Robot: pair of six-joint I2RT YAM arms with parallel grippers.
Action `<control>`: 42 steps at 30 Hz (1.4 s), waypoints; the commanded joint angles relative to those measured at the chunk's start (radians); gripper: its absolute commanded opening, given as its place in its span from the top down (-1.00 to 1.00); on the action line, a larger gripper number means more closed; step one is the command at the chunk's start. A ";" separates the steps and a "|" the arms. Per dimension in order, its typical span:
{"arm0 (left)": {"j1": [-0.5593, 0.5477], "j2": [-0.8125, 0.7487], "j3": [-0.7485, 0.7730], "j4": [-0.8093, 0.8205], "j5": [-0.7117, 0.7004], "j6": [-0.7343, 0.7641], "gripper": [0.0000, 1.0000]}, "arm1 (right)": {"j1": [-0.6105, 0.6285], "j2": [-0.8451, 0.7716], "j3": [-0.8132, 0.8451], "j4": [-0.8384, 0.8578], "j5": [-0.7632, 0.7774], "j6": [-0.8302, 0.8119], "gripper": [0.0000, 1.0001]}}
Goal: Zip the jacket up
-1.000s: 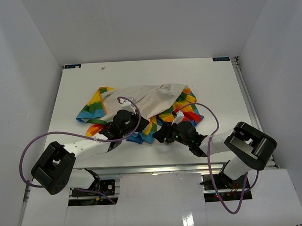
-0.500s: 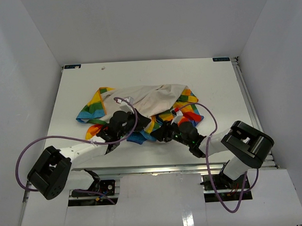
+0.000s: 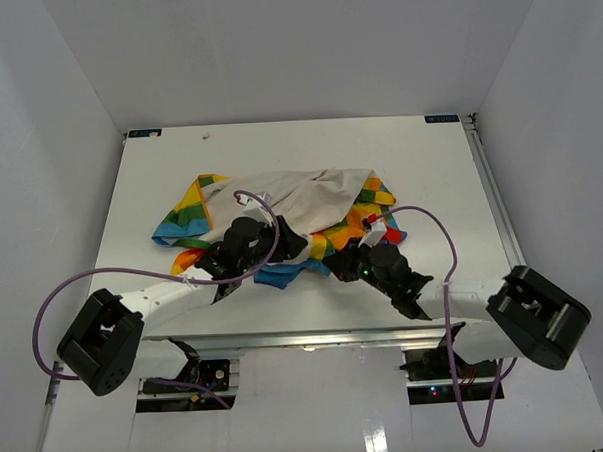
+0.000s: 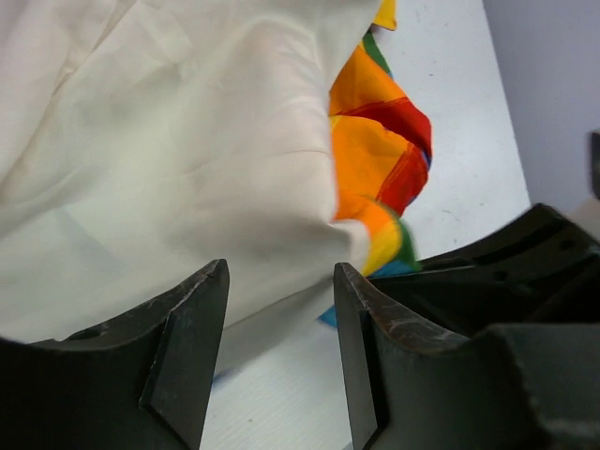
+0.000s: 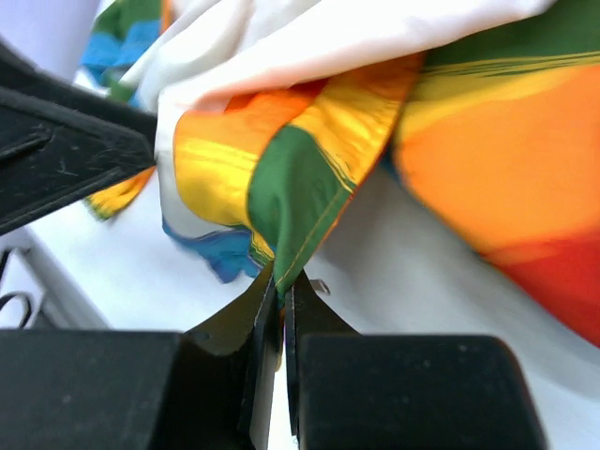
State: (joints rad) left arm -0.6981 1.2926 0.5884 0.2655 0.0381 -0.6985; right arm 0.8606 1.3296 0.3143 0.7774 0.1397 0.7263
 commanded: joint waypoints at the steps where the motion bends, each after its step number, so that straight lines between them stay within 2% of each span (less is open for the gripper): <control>1: 0.002 0.001 0.042 -0.091 -0.071 0.057 -0.19 | -0.032 -0.260 -0.032 -0.309 0.215 -0.017 0.85; 4: 0.002 0.033 0.051 -0.082 -0.054 0.054 -0.19 | -0.040 -0.396 0.007 -0.549 0.309 -0.046 0.85; 8: 0.002 0.102 0.060 -0.018 -0.023 0.031 -0.18 | -0.059 -0.503 0.041 -0.743 0.386 -0.064 0.85; 11: 0.000 0.141 0.063 0.041 0.043 0.022 -0.18 | -0.064 -0.516 0.054 -0.837 0.369 -0.068 0.85; 14: -0.008 0.168 0.113 0.042 0.067 0.034 -0.15 | -0.064 -0.480 0.041 -0.827 0.274 -0.070 0.84; 19: -0.043 0.138 0.135 0.036 0.059 0.046 -0.13 | -0.064 -0.478 -0.070 -0.685 0.097 -0.063 0.85; 23: -0.072 0.118 0.116 0.078 0.080 0.040 -0.13 | -0.063 -0.524 -0.073 -0.736 0.114 -0.034 0.83; 26: -0.098 0.112 0.077 0.197 0.139 0.016 -0.12 | -0.063 -0.585 -0.074 -0.782 0.119 -0.016 0.81; 31: -0.158 0.233 0.136 0.246 0.187 0.018 -0.11 | -0.063 -0.624 -0.069 -0.834 0.121 -0.022 0.82; 36: -0.168 0.340 0.145 0.342 0.216 0.008 -0.09 | -0.061 -0.590 -0.066 -0.790 0.053 -0.044 0.83; 42: -0.167 0.459 0.176 0.348 0.171 0.023 -0.08 | -0.059 -0.624 -0.048 -0.739 0.010 -0.081 0.83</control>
State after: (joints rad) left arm -0.8661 1.7001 0.7288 0.5582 0.2271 -0.6807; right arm 0.7986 0.7365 0.2329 -0.0323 0.2001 0.6870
